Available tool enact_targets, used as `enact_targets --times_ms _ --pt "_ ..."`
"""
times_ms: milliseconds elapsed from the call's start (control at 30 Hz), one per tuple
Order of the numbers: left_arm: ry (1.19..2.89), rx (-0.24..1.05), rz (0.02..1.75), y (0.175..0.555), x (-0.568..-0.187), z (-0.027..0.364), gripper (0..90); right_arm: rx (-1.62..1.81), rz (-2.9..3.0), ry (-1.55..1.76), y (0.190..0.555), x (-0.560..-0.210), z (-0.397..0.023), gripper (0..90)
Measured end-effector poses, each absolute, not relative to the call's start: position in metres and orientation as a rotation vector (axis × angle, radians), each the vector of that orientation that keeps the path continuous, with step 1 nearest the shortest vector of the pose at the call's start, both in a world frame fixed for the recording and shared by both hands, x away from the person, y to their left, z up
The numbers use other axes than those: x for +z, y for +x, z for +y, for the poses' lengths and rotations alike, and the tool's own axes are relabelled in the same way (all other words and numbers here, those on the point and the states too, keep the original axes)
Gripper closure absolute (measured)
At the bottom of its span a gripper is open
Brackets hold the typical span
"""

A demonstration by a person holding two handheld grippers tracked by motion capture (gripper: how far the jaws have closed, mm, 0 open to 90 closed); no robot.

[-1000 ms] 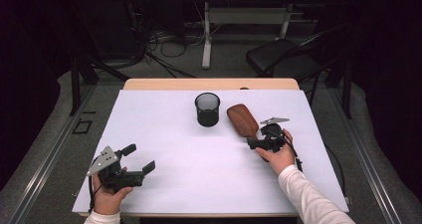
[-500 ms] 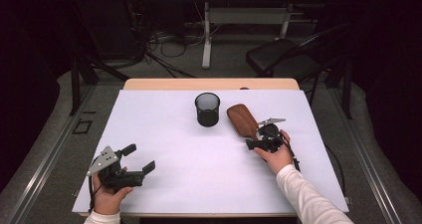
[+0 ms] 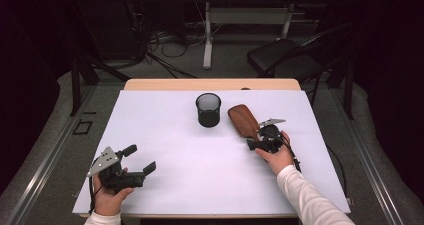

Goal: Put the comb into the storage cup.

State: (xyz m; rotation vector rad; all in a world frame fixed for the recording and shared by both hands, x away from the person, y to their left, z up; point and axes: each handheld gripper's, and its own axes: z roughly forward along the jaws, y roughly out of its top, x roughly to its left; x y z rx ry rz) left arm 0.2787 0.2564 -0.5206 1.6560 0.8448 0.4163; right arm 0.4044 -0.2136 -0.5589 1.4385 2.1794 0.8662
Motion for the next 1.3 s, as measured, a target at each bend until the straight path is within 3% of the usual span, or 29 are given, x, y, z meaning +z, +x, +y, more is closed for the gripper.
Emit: enact_targets --times_ms 200,967,1300 --pt "1.657 0.416 0.844 0.2788 -0.5206 0.2563 0.7 0.856 2.189 1.393 0.4028 -0.5582 -0.2117 32.7" --pt "1.658 0.416 0.845 0.2790 -0.5207 0.2562 0.8 0.870 2.182 1.404 0.4045 -0.5573 -0.2167 38.8" --pt "1.653 0.412 0.849 0.2791 -0.5211 0.2557 0.8 0.889 2.208 1.379 0.4034 -0.5567 -0.2134 55.4"
